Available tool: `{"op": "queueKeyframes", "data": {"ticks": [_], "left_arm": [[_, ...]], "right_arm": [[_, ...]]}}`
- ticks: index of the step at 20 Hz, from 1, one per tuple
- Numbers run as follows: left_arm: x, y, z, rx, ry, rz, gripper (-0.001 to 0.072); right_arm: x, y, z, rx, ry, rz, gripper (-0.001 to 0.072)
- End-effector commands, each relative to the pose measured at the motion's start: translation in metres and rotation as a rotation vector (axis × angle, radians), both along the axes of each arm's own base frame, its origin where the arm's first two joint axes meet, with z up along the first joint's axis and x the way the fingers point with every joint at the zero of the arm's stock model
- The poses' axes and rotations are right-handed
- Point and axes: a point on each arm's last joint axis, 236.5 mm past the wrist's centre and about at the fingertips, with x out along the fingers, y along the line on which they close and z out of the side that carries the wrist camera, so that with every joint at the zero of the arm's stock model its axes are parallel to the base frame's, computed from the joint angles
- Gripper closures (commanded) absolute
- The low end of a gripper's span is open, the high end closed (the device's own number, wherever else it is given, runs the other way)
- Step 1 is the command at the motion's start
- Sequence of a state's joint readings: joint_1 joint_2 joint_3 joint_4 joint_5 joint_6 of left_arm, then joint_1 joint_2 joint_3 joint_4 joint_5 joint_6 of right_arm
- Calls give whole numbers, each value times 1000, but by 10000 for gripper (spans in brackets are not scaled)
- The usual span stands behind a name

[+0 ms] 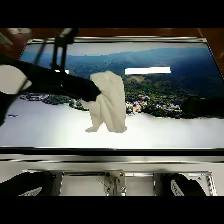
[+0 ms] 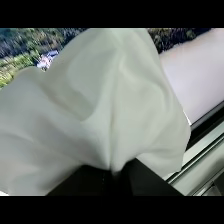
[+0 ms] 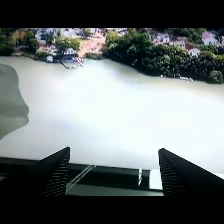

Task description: Fold the shirts.

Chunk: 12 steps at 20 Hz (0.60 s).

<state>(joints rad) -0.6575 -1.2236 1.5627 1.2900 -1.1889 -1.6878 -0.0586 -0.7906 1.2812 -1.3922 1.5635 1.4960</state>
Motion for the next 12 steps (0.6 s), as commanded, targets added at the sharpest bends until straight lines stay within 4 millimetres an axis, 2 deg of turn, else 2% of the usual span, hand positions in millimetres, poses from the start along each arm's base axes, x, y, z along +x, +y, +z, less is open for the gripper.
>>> {"op": "queueKeyframes", "data": {"ticks": [1,3,4,5,6,8,10,12], "left_arm": [[-22,-55,-87,-5,116,-6,670],[-31,-80,-145,6,203,11,667],[-36,-87,-165,20,251,7,533],[-36,-90,-180,24,299,18,138],[-32,-87,-187,28,336,36,8],[-14,-53,-188,75,384,81,7],[0,3,-183,145,432,89,8],[6,61,-178,192,494,121,8]], "right_arm": [[-25,-3,-35,-6,150,-12,41],[-24,2,-70,27,202,-26,41],[-21,3,-91,39,216,-37,41],[-18,5,-108,51,221,-49,41],[-16,7,-126,64,227,-57,41],[-18,8,-150,75,270,-65,41],[-17,9,-161,73,310,-44,41],[-17,2,-175,25,348,7,42]]}}
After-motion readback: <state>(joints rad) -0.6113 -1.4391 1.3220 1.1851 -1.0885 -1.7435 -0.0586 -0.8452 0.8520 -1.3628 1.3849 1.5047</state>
